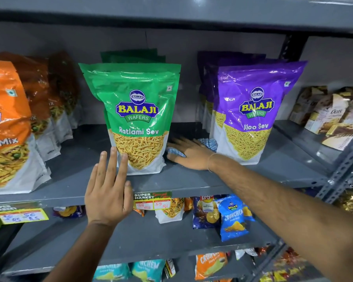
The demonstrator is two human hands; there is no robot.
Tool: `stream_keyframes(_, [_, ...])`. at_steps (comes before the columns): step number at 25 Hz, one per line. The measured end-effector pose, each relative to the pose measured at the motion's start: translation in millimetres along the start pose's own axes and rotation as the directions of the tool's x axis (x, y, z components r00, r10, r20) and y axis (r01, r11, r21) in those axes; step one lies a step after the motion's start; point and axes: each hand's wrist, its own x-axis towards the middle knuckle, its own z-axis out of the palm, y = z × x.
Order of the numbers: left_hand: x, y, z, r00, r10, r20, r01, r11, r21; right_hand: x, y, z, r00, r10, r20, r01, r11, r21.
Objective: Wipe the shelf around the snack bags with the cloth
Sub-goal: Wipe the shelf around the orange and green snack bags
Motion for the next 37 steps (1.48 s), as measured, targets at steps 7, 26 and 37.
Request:
stream_keyframes(7, [-0.1, 1.9, -1.5, 1.0, -0.016, 0.008, 0.017, 1.0, -0.005, -17.0, -15.3, 0.3, 0.997, 0.061, -0.036, -0.057, 0.993, 0.107])
stream_keyframes(26, [0.5, 4.0, -4.2, 1.0, -0.001, 0.003, 0.001, 0.998, -0.066, -98.6, -66.9, 17.2, 0.988, 0.14, 0.072, -0.143, 0.989, 0.046])
stream_keyframes(37, [0.2, 3.9, -5.5, 1.0, -0.012, 0.025, 0.014, 0.997, -0.074, -145.1, -62.7, 32.2, 0.954, 0.011, -0.301, 0.054, 0.977, 0.206])
